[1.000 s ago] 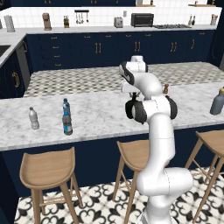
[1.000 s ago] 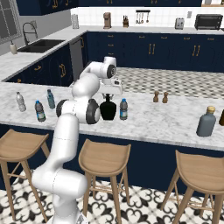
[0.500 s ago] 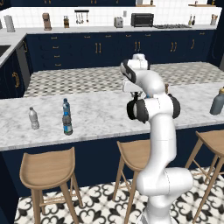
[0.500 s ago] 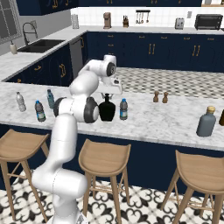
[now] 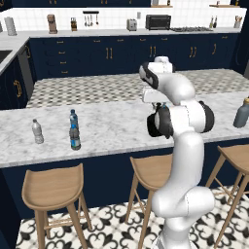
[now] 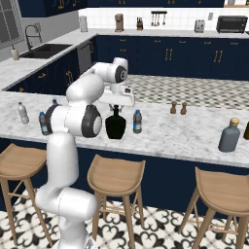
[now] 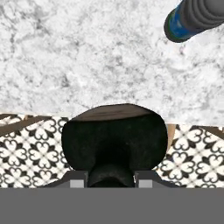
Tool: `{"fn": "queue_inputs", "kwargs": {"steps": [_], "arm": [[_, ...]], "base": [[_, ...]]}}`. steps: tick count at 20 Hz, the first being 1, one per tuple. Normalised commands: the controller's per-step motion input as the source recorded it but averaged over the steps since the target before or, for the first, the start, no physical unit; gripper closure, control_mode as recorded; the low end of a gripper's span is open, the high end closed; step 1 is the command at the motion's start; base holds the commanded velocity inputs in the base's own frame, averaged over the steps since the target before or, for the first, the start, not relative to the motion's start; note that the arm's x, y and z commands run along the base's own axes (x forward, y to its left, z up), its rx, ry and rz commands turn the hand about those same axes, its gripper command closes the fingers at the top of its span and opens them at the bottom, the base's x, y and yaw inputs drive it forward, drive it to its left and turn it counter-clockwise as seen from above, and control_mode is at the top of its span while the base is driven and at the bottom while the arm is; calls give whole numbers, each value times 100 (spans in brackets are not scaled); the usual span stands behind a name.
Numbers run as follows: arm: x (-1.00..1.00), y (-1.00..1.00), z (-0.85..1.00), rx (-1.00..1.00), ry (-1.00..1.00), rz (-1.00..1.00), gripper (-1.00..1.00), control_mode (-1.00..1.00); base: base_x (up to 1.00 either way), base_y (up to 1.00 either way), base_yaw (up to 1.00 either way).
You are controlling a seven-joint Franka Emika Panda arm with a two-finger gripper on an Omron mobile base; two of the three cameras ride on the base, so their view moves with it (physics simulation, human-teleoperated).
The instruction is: Move the plastic bottles in the middle to the plastics group, and the glass bottles in the middle to the glass group.
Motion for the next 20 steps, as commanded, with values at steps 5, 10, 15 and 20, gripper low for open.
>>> {"fn": "queue_inputs", "kwargs": {"steps": [5,10,15,20], "arm": [[-25,-77,23,0,0,0,100,-100],[0,-93,19,0,0,-1,100,-100],[2,-96,10,2,4,-1,100,-100],[8,-89,3,5,7,0,100,-100]], "base": [[0,0,0],[0,0,0],[0,0,0],[0,0,0]]}}
